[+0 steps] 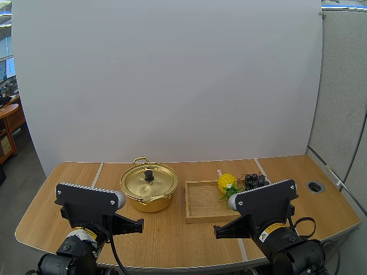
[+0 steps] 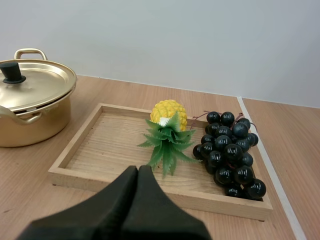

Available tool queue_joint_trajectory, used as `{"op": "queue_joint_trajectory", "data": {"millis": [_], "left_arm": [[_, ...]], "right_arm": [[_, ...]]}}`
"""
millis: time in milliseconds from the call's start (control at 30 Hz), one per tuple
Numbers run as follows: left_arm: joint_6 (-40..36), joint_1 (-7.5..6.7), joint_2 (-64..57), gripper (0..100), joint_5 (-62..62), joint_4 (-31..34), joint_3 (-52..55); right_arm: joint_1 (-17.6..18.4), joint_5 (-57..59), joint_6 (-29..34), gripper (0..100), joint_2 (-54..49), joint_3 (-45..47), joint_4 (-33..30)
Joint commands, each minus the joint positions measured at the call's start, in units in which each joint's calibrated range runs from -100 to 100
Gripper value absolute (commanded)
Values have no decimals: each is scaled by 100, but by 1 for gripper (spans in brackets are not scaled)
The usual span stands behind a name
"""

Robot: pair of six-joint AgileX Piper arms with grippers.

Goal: Open the pot, put the pineapple inside, and close it

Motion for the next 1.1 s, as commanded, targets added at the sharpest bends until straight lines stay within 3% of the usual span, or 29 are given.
{"op": "queue_joint_trajectory", "data": {"millis": [0, 767, 1067], "left_arm": [[-52, -1, -21, 0, -130, 57, 13], [-52, -1, -21, 0, 17, 45, 13], [-61, -1, -21, 0, 881, 57, -1256]], "right_arm": [[-18, -60, 21, 0, -35, 0, -20], [-18, -186, 21, 0, -35, 0, -4], [-18, 926, 21, 0, -35, -1417, 20]]}}
